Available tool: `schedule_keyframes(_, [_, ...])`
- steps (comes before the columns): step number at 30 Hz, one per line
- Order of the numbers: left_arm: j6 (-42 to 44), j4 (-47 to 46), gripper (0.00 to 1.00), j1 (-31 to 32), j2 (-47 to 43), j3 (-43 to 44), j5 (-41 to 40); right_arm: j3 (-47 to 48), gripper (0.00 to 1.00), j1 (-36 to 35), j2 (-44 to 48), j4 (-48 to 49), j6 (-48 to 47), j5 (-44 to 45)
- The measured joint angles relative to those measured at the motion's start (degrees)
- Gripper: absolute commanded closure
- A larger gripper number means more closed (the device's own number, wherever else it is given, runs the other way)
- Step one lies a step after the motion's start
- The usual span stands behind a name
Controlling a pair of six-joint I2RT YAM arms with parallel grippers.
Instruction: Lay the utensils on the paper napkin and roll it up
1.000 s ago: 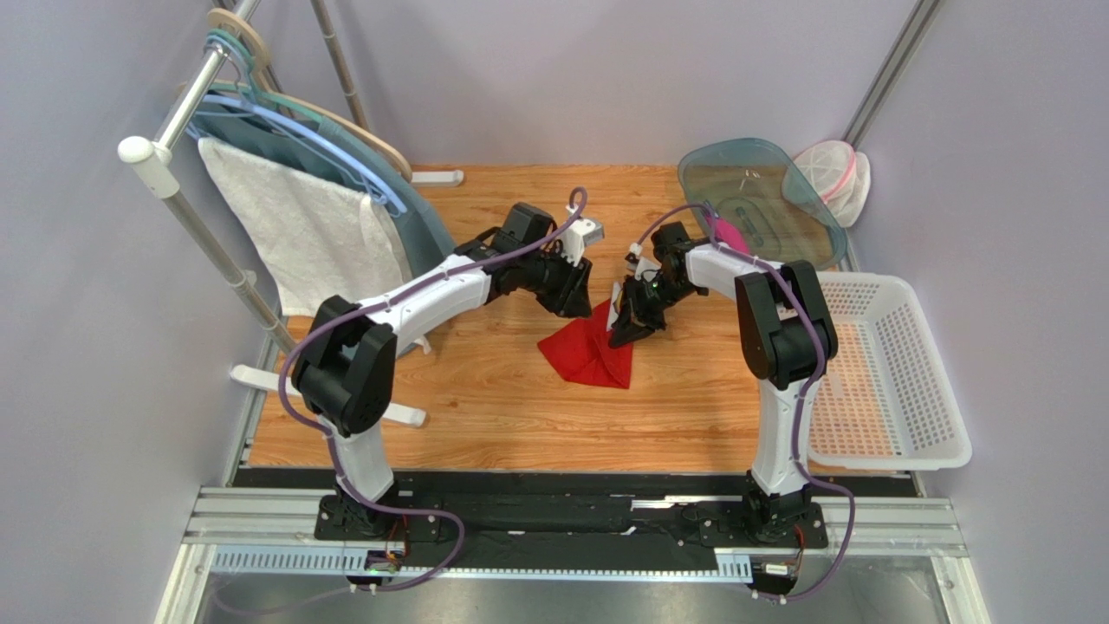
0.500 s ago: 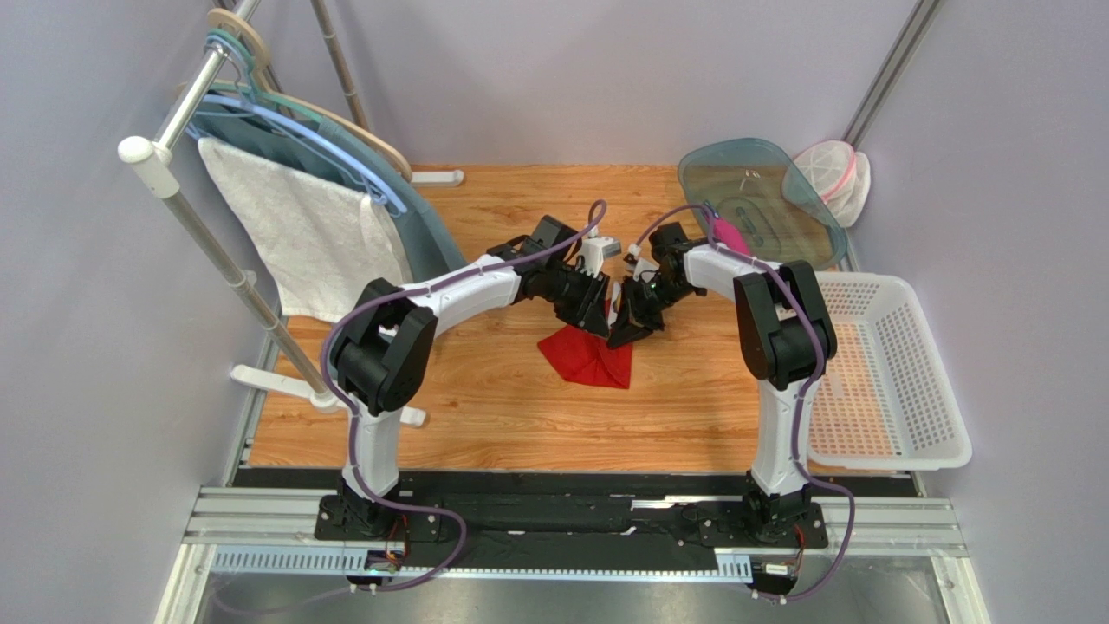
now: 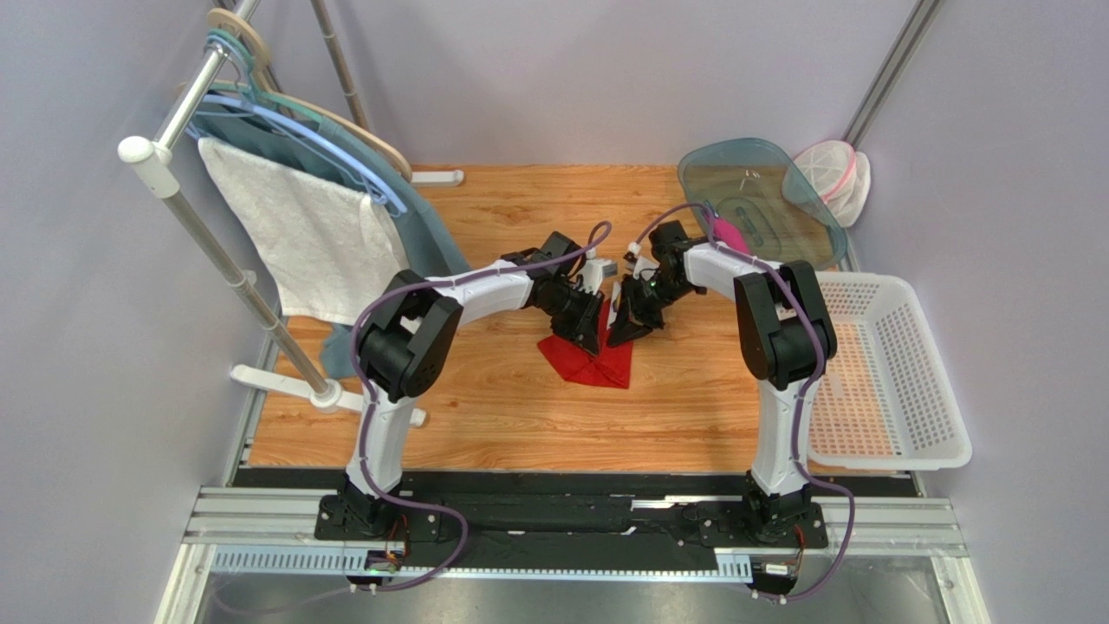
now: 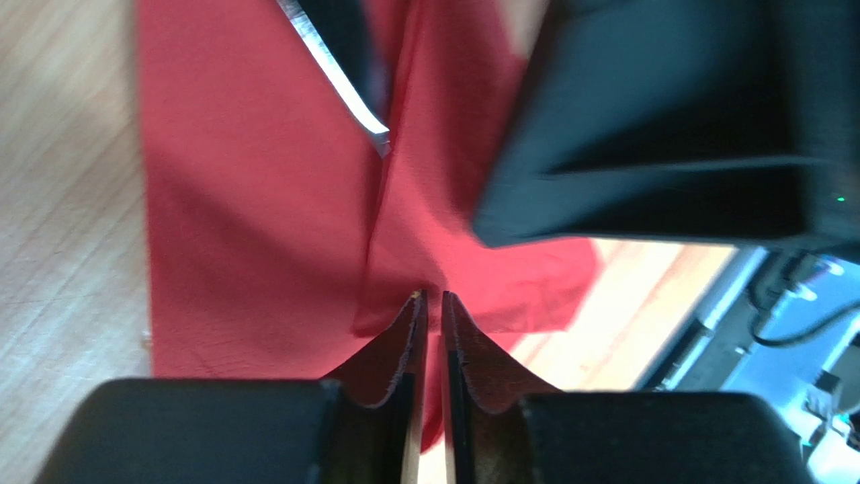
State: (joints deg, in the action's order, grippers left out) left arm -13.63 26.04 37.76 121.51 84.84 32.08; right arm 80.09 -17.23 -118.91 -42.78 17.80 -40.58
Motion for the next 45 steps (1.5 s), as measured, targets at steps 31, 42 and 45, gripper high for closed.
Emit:
schedule_keyframes(31, [-5.33,-1.9,0.86,-1.27,0.09,-2.08,-0.28,0.02,1.0,-5.03,-0.02,4.13,8.35,10.1])
schedule_keyframes(42, [-12.0,-14.27,0.59,-3.63,-6.69,-14.14,1.75,-0.09,1.0,-5.25,-0.07,4.17,7.08,10.73])
schedule_keyframes(45, [-13.29,-18.1,0.58,-4.96,-11.02,-18.64,2.49,0.33,1.0,-5.2,-0.35,3.87,4.68,9.9])
